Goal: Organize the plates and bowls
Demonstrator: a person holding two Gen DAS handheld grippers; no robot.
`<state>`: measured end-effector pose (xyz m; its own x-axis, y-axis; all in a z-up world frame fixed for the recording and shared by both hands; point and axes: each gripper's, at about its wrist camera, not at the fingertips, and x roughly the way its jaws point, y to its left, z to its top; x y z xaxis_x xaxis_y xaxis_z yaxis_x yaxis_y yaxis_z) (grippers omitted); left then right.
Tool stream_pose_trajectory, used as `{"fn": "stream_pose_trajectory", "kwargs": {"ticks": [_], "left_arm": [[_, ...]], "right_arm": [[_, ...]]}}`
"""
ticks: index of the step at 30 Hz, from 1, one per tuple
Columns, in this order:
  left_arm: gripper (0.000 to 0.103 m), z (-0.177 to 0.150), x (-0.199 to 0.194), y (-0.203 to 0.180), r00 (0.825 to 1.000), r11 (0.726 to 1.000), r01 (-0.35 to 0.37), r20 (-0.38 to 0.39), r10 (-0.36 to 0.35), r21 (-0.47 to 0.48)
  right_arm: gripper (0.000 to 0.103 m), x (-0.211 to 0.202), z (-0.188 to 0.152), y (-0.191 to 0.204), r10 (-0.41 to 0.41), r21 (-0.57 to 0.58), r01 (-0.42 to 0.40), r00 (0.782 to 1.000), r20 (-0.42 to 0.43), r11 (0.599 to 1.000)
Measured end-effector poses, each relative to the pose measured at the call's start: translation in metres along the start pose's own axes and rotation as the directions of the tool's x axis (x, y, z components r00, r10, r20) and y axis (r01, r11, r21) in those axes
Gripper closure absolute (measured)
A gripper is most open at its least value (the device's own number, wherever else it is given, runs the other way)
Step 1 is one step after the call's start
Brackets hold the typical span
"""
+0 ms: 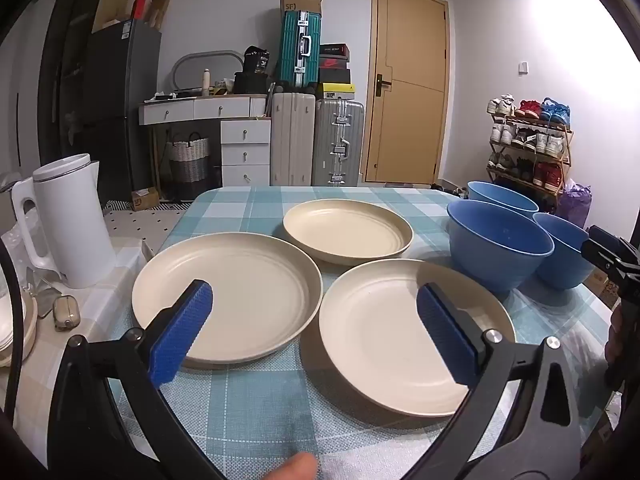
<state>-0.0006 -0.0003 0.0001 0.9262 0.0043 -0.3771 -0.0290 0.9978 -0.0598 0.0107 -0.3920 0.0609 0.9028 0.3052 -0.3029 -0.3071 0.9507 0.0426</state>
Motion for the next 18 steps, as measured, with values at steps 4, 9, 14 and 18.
{"fn": "stream_pose_trajectory", "kwargs": {"ticks": [4,9,14,18], "left_arm": [[0.001,0.0001,0.0007,0.0000,1.000,1.000,0.002,-0.009,-0.002,-0.003],[0.001,0.0001,0.0006,0.0001,1.000,1.000,0.002,-0.011,-0.002,-0.005],[0.001,-0.0001,0.0004,-0.0017,1.000,1.000,0.003,-0.010,-0.003,-0.003],[0.001,0.0001,0.0006,0.0003,1.000,1.000,0.003,-0.012,-0.003,-0.007]], "right_arm": [[0.000,0.0009,0.0001,0.0001,-0.002,-0.008,0.002,1.000,-0.007,1.000],[0.000,0.0002,0.0000,0.0004,-0.003,-0.011,0.003,1.000,-0.004,1.000],[0.000,0.0006,0.0000,0.0005,-0.003,-0.012,0.003,1.000,-0.005,1.000],[0.000,0.0003,-0.0001,0.0004,-0.003,-0.011,0.003,1.000,-0.004,1.000]]}}
